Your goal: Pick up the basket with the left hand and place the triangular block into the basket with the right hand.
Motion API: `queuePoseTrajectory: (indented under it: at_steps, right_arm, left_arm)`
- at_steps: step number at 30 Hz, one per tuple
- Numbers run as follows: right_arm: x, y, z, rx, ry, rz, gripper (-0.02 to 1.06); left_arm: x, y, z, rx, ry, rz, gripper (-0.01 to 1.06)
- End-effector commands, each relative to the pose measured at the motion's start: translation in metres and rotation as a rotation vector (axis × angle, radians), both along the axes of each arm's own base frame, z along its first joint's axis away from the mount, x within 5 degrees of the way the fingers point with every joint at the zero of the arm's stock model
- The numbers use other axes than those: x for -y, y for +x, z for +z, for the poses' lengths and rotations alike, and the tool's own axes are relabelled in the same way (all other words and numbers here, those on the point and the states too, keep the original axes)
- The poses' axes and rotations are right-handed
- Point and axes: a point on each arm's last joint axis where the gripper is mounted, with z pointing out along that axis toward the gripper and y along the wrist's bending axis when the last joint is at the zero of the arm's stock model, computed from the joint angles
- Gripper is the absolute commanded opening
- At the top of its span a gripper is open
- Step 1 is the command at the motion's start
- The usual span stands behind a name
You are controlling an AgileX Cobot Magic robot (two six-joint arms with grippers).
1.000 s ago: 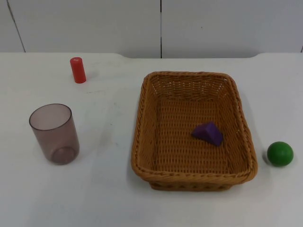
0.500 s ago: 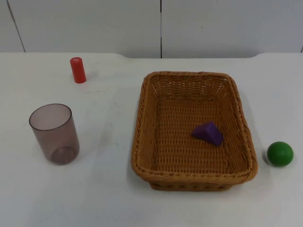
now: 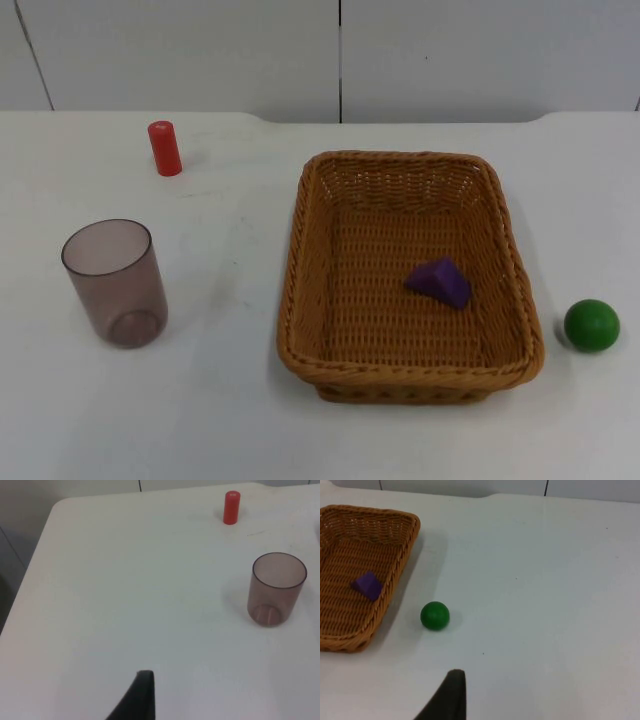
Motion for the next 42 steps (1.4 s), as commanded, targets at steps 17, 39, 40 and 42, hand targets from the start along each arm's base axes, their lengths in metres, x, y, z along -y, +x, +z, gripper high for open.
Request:
queuePoseTrajectory:
  at_steps: [17, 39, 40, 42]
  right_arm:
    - [0.0007, 0.0009, -0.0005, 0.009, 0.029, -0.028, 1.05]
    - [0.0007, 0.0009, -0.0005, 0.009, 0.029, -0.028, 1.05]
    - [0.0007, 0.0009, -0.0005, 0.009, 0.029, -0.028, 1.05]
    - [0.0007, 0.0009, -0.0005, 0.009, 0.029, -0.028, 1.05]
  left_arm:
    - [0.0007, 0.0005, -0.0008, 0.005, -0.015, -0.006, 1.05]
    - [0.0005, 0.0004, -0.0006, 0.006, -0.032, 0.005, 1.05]
    - [0.0005, 0.0004, -0.0006, 0.006, -0.032, 0.005, 1.05]
    - [0.0025, 0.0004, -0.0006, 0.006, -0.022, -0.025, 1.05]
